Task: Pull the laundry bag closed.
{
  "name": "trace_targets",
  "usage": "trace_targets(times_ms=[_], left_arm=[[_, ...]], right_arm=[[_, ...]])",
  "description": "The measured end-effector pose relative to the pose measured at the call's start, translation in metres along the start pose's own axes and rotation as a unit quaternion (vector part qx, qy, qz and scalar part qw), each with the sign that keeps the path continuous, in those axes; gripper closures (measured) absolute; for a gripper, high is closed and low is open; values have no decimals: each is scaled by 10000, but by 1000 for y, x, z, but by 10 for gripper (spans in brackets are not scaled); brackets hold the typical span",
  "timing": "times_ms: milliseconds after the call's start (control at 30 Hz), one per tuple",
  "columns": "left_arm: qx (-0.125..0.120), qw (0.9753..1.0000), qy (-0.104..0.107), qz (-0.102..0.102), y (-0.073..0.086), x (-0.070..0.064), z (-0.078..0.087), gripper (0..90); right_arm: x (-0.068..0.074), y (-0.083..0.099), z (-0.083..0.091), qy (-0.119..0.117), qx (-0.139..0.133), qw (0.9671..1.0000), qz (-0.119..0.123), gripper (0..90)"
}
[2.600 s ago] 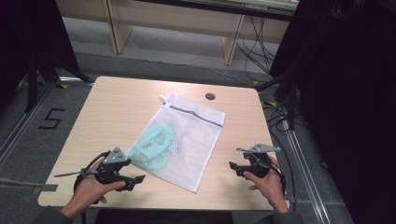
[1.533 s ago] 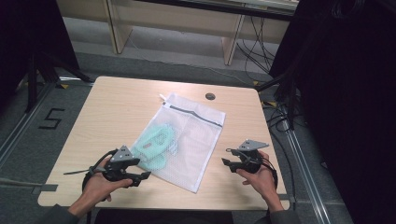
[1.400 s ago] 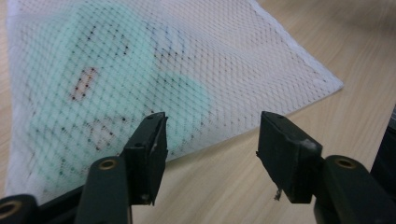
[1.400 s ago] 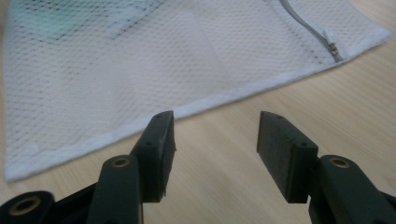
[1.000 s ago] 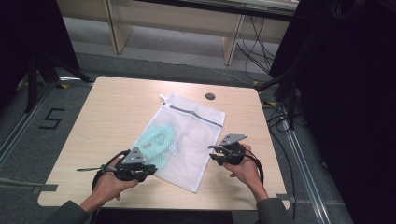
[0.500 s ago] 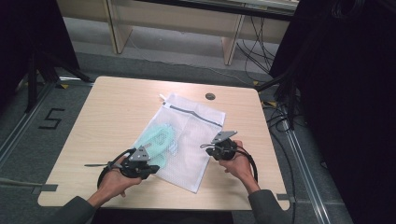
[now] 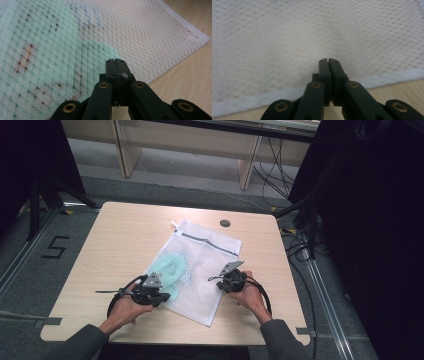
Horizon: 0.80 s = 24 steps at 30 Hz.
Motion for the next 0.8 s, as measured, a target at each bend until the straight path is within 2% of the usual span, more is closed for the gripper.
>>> trace_targets(times_ms=[67, 100, 133, 200, 233, 267, 300, 333, 400, 433, 467, 533, 567, 600, 700, 733, 767, 800], left_arm=[[42, 10000, 5, 62, 2, 1, -1, 897], [74, 10000, -11, -1, 2, 4, -2, 897], [88, 9999, -36, 92, 4, 7, -3, 897], [111, 9998, -76, 141, 5, 11, -4, 897], [156, 9998, -61, 124, 5, 12, -4, 897], [127, 9999, -76, 65, 4, 14, -4, 897], [122, 9997, -102, 186, 4, 14, -5, 897], [184, 9998, -57, 56, 4, 16, -4, 897], [187, 9996, -81, 168, 5, 17, -6, 897], [202, 9997, -75, 89, 5, 19, -5, 897], [192, 9996, -99, 186, 5, 19, -6, 897], [212, 9996, -78, 175, 5, 22, -6, 897], [198, 9997, -56, 141, 5, 24, -6, 897], [148, 9995, -37, 268, 5, 27, -7, 897], [197, 9995, -66, 241, 5, 31, -6, 897], [242, 9996, -68, 125, 4, 34, -5, 897], [187, 9994, -103, 260, 4, 34, -7, 897], [202, 9996, -76, 184, 4, 37, -6, 897]], right_arm=[[2, 1, 1, -2, 50, 9999, -92, 900], [1, 1, 1, 25, 60, 10000, -61, 900], [3, 1, 2, 28, 96, 9999, -105, 900], [3, 1, 1, 22, 93, 9999, -94, 900], [3, 1, 2, 13, 118, 9999, 7, 900], [3, 1, 2, 13, 118, 9999, 7, 900], [2, 1, 2, 3, 123, 9999, 121, 900], [2, 1, 2, 3, 123, 9999, 121, 900], [5, 2, 3, 29, 152, 9998, 118, 900], [5, 2, 3, 29, 152, 9998, 118, 900], [6, 2, 3, 25, 174, 9998, 125, 900], [9, 2, 4, 18, 212, 9996, 195, 900], [13, 2, 4, -35, 246, 9996, 104, 900], [11, 1, 4, -10, 183, 9995, 249, 900], [15, 2, 6, -80, 295, 9994, 184, 900], [17, 2, 6, -105, 300, 9994, 138, 900], [20, 1, 7, -140, 320, 9992, 202, 900], [23, 1, 7, -174, 315, 9992, 173, 900]])
Point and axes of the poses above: each handheld gripper's, and its own axes: z roughly backward along the jaws, y roughly out of its underside, x roughly to its left, the point moved 6 cm from there along -z, roughly forward along the jaws, and after that the axes turned 6 degrees about -x, right-handed, at the moved point
